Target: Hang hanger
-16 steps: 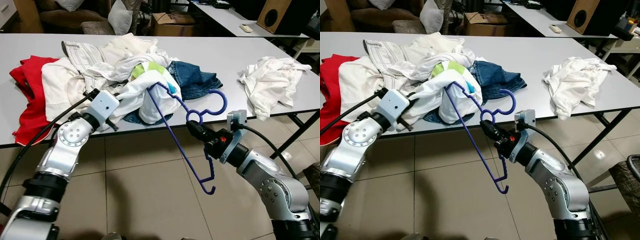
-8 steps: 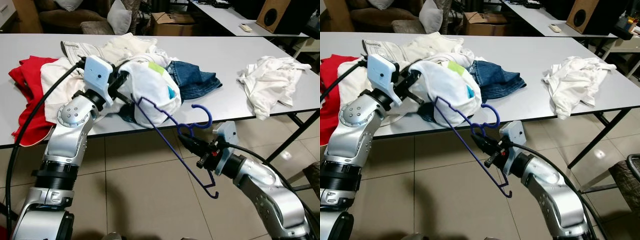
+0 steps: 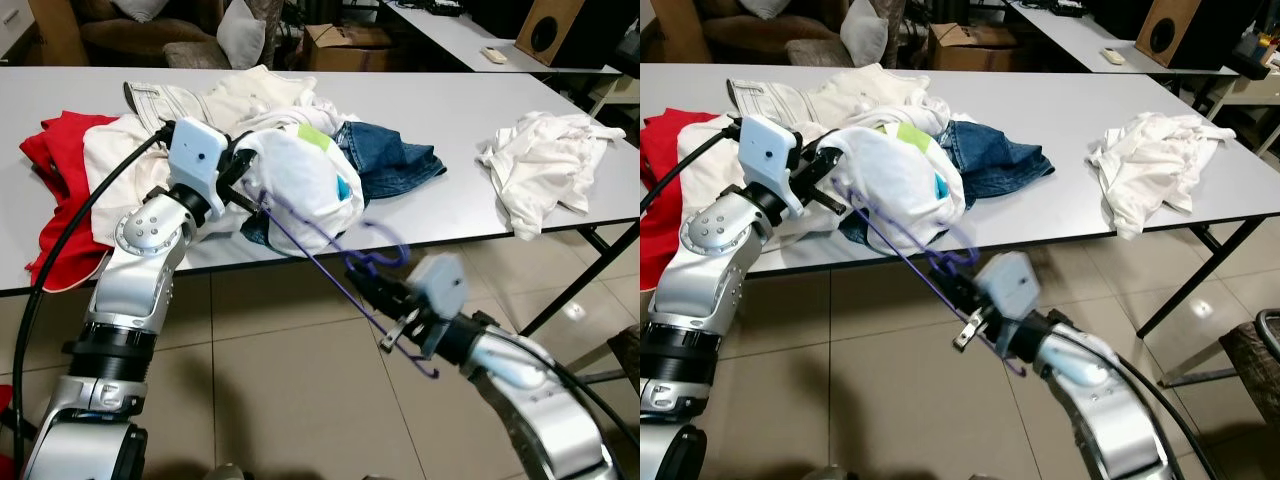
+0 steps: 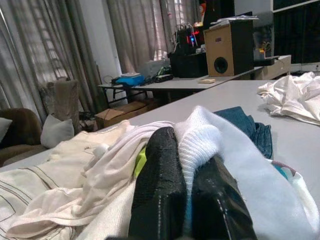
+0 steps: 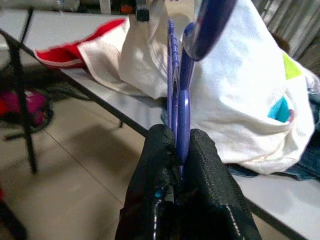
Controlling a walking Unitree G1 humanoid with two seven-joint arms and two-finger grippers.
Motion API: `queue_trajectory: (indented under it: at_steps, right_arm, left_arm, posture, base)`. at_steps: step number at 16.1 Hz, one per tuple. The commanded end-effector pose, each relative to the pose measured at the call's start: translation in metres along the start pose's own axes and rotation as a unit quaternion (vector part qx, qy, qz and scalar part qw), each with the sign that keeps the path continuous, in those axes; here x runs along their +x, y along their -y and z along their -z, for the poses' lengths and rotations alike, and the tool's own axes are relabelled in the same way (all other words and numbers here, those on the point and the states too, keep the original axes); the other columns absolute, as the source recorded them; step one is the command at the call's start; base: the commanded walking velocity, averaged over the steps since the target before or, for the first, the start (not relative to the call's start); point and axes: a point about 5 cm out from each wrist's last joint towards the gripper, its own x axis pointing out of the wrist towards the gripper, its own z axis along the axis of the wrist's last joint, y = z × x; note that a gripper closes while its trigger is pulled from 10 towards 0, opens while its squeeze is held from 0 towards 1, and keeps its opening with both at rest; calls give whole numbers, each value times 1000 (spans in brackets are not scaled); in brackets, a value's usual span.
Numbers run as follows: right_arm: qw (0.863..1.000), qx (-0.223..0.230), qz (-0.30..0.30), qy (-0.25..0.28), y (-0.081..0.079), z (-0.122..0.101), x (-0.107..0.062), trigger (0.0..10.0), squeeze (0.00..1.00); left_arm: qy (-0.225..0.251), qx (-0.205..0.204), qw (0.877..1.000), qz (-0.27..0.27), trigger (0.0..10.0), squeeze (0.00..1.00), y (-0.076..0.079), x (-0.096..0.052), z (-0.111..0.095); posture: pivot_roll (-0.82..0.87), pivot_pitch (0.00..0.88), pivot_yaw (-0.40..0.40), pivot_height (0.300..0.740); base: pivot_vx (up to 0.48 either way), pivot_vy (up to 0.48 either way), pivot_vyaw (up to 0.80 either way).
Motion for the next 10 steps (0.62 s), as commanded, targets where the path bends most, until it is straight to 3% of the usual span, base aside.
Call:
queue_trajectory:
  at_steps: [1,2,5,9,10]
  right_arm:
    - [1000,-23,18,-7,4,1,-1,10000,0]
    - [998,-39,57,2,8,1,4,10000,0]
    - [994,-82,64,26,8,-6,9,10000,0]
    - [994,-80,64,44,6,-9,12,10000,0]
    - [995,-67,53,48,4,-8,16,10000,0]
  left_arm:
    - [5,-7,1000,0,0,0,0,4,-4]
    - [11,-25,1000,-2,0,0,1,4,-6]
    - [8,-39,999,-12,0,0,0,5,-7]
    - [-5,-33,999,5,0,0,4,5,-4]
    - [-1,-42,999,31,0,0,11,7,-7]
  posture:
    - [-111,0,-69,740]
    - [-112,0,-70,740]
    - [-110,0,-72,740]
    - [-113,0,-64,740]
    - [-113,0,-63,740]
  base:
    - [0,0,0]
    - [0,0,0]
    - [0,0,0]
    - [0,0,0]
    - [0,0,0]
